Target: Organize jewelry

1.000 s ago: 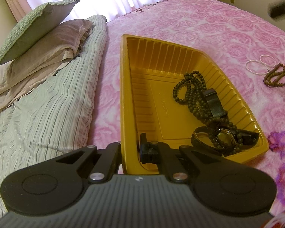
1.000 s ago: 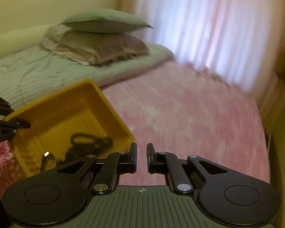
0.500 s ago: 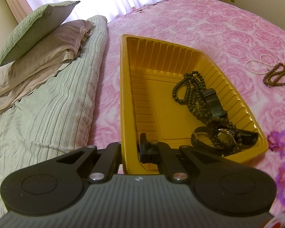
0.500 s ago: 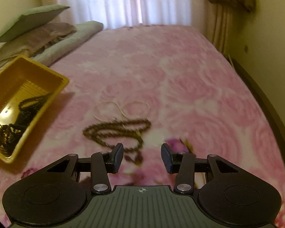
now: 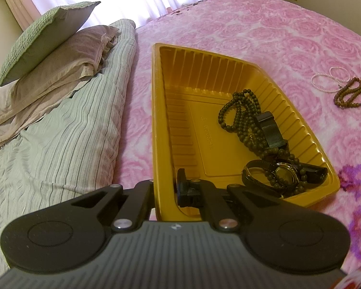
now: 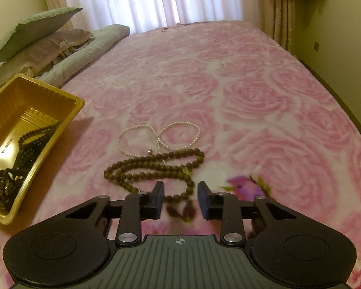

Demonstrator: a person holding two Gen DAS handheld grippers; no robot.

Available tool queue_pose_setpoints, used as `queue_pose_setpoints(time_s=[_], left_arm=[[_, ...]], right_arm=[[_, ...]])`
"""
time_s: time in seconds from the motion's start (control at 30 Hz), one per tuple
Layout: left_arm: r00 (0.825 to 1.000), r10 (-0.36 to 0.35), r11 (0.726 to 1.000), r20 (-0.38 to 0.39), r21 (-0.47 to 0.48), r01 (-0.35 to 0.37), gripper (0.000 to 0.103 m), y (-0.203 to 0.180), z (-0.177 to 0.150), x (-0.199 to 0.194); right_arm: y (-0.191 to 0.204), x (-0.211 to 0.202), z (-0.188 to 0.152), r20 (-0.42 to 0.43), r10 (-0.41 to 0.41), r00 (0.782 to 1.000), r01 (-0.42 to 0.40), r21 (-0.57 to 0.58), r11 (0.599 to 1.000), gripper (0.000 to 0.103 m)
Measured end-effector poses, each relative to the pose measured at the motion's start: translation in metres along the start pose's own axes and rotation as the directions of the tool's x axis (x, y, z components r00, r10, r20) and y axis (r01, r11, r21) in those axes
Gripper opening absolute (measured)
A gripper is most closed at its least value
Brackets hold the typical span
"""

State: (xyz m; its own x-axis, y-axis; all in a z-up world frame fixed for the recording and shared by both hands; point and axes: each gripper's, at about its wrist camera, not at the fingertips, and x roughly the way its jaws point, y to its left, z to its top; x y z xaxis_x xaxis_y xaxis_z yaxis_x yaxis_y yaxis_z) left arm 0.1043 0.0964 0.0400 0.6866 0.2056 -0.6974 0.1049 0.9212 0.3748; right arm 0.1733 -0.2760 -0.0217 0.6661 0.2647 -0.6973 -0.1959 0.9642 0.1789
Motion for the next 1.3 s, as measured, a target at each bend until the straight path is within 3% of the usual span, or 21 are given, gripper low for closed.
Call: queue_pose_setpoints(time_s=[0.17, 0.27, 0.37, 0.63, 0.7, 0.93, 1.1, 1.2, 1.23, 1.3], left_arm=[[1.0, 0.001, 1.0, -0.001, 0.002, -0.001, 0.003, -0.001, 0.001, 0.0], [1.0, 0.0, 1.0, -0.001, 0.002, 0.0, 0.003, 0.0, 0.001, -0.001], [1.0, 0.001, 1.0, -0.001, 0.003, -0.001, 0.003, 0.0, 0.001, -0.001], [1.0, 0.001, 1.0, 0.001, 0.006, -0.001, 0.003, -0.001, 0.001, -0.001], [1.0, 0.0, 1.0, 0.002, 0.005, 0.0, 0.003, -0.001, 0.0, -0.001], [1.0, 0.001, 1.0, 0.006, 0.005, -0.001, 0.003, -0.003, 0.0, -0.002], [1.0, 0.001, 1.0, 0.006, 0.005, -0.001, 0.003, -0.003, 0.0, -0.002], [1.0, -0.001, 1.0, 0.006, 0.001, 0.001, 0.003, -0.002, 0.0, -0.002], [1.0, 0.0, 1.0, 0.006, 0.003, 0.0, 0.003, -0.003, 0.0, -0.002], [1.0, 0.0, 1.0, 0.005, 0.003, 0.0, 0.003, -0.002, 0.0, -0.002]], right_arm=[[0.0, 0.009, 0.002, -0.039, -0.029, 0.999, 0.03, 0.017, 0.999, 0.022], [0.004, 0.005, 0.001, -0.043, -0.032, 0.999, 0.031, -0.02, 0.999, 0.006], [0.005, -0.007, 0.001, -0.031, -0.016, 0.999, 0.015, -0.036, 0.999, 0.004], [0.018, -0.06, 0.029, 0.097, 0.015, 0.995, -0.003, -0.118, 0.993, 0.004], [0.022, -0.077, 0.04, 0.139, 0.022, 0.99, -0.001, -0.145, 0.989, 0.0], [0.033, -0.115, 0.07, 0.228, 0.017, 0.974, 0.039, -0.238, 0.97, 0.0], [0.022, -0.1, 0.065, 0.18, 0.018, 0.984, 0.021, -0.209, 0.978, 0.0], [0.01, -0.075, 0.049, 0.094, 0.01, 0.996, 0.005, -0.164, 0.986, 0.001], [0.007, -0.068, 0.044, 0.068, 0.002, 0.998, 0.009, -0.156, 0.988, 0.005], [-0.002, -0.054, 0.031, 0.022, -0.025, 0.999, 0.028, -0.145, 0.989, 0.029]])
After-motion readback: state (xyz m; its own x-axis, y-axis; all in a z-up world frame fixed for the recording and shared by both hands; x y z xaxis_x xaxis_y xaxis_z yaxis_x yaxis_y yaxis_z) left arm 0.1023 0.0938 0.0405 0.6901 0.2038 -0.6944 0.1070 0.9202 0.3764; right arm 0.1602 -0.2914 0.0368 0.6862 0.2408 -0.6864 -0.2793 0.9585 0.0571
